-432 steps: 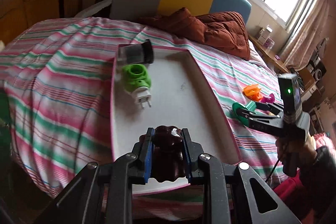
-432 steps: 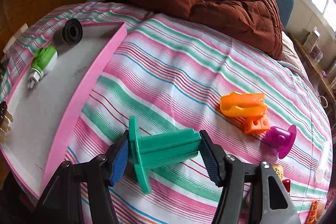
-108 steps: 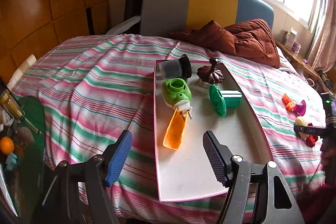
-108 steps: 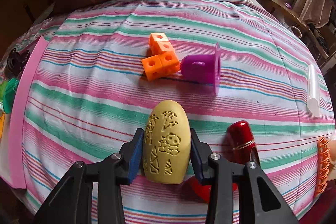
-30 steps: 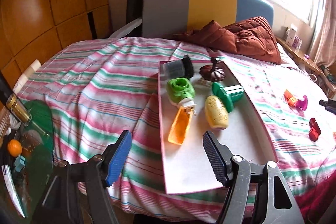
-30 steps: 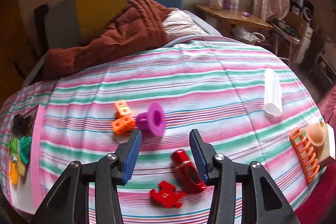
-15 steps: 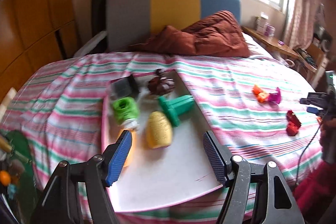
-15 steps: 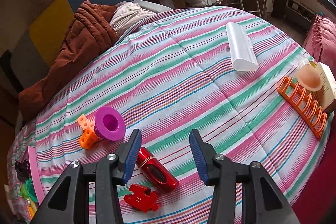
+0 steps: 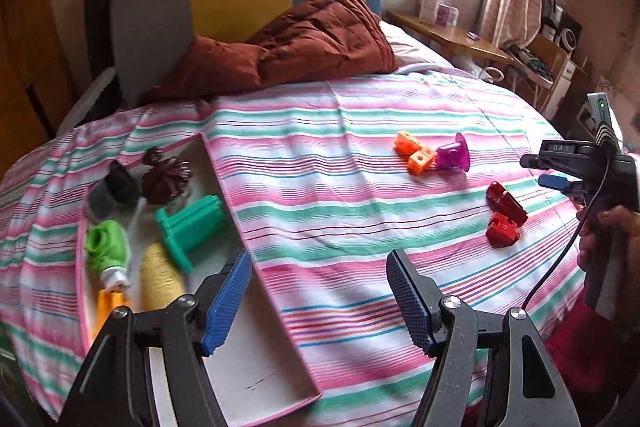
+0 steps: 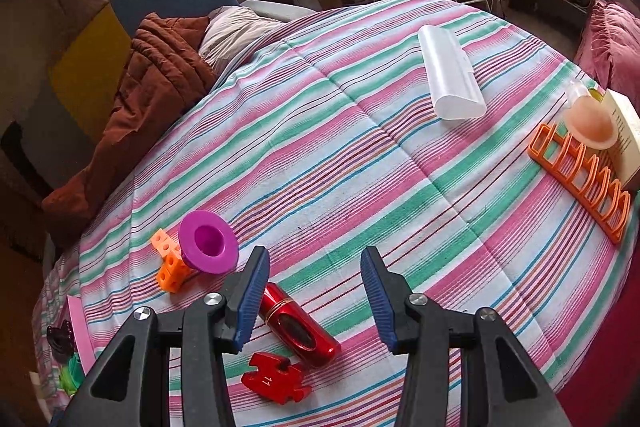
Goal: Organize rigid objects
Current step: 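Move both grippers back toward the remaining toys on the bedspread, then grasp the orange linked cubes with the left gripper, then lift the orange cubes with the left gripper while the right gripper grasps the magenta cup, then lower the orange cubes into the tray with the left gripper while the right gripper holds the magenta cup, then carry the magenta cup over the tray with the right gripper and lower it, then open the right gripper to release the magenta cup in the tray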
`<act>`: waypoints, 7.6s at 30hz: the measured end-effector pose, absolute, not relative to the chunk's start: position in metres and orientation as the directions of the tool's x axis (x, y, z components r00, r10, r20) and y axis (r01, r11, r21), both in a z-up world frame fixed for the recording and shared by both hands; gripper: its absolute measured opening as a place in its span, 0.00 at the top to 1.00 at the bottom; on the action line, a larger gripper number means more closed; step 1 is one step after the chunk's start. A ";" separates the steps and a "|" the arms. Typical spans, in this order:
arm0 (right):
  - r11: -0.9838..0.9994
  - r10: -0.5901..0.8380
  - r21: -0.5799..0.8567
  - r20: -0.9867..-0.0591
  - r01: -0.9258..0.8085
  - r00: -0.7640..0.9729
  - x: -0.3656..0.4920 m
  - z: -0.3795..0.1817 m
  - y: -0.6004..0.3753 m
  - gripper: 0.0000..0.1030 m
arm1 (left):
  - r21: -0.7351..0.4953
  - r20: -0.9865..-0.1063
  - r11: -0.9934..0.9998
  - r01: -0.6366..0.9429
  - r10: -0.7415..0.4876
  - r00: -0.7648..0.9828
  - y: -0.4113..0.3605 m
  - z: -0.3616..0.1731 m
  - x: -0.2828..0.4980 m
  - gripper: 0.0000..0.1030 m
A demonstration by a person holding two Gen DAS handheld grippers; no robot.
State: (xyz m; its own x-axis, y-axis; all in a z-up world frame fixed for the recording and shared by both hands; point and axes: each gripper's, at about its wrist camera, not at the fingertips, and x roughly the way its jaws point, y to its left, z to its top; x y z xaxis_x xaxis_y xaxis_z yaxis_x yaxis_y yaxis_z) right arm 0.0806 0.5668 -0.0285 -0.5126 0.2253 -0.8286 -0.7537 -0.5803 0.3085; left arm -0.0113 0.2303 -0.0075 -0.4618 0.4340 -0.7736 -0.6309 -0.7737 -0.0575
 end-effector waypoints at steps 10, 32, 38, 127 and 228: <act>-0.587 0.191 0.339 -0.825 -0.736 -0.532 0.077 -0.029 0.567 0.54 | -0.133 -0.824 -0.713 -0.689 0.465 -0.323 0.313 -0.036 -0.048 0.61; -0.576 0.097 0.428 -0.810 -0.697 -0.578 0.073 -0.034 0.570 0.54 | -0.256 -0.880 -0.770 -0.585 0.436 -0.188 0.457 -0.089 -0.136 0.49; -0.561 0.093 0.440 -0.808 -0.701 -0.582 0.076 -0.035 0.572 0.53 | -0.215 -0.866 -0.724 -0.655 0.452 -0.215 0.444 -0.088 -0.122 0.69; -0.976 0.130 -0.025 -0.863 -0.216 -0.488 -0.066 -0.074 0.465 0.50 | -0.156 -0.839 -0.933 -0.323 0.298 -0.456 0.057 -0.063 -0.028 0.74; -0.875 -0.482 0.403 -0.778 0.270 -0.403 -0.054 -0.051 0.158 0.56 | -0.085 -0.737 -0.986 -0.142 0.158 -0.657 -0.004 -0.032 -0.010 0.44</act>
State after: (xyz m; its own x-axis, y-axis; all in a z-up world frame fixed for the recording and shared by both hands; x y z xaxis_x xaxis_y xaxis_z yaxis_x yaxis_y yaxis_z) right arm -0.0542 0.1585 -0.0514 -0.4030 -0.4823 -0.7778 0.2696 -0.8747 0.4027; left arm -0.0100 -0.0043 -0.0324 -0.6567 0.1583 -0.7373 -0.1417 -0.9862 -0.0855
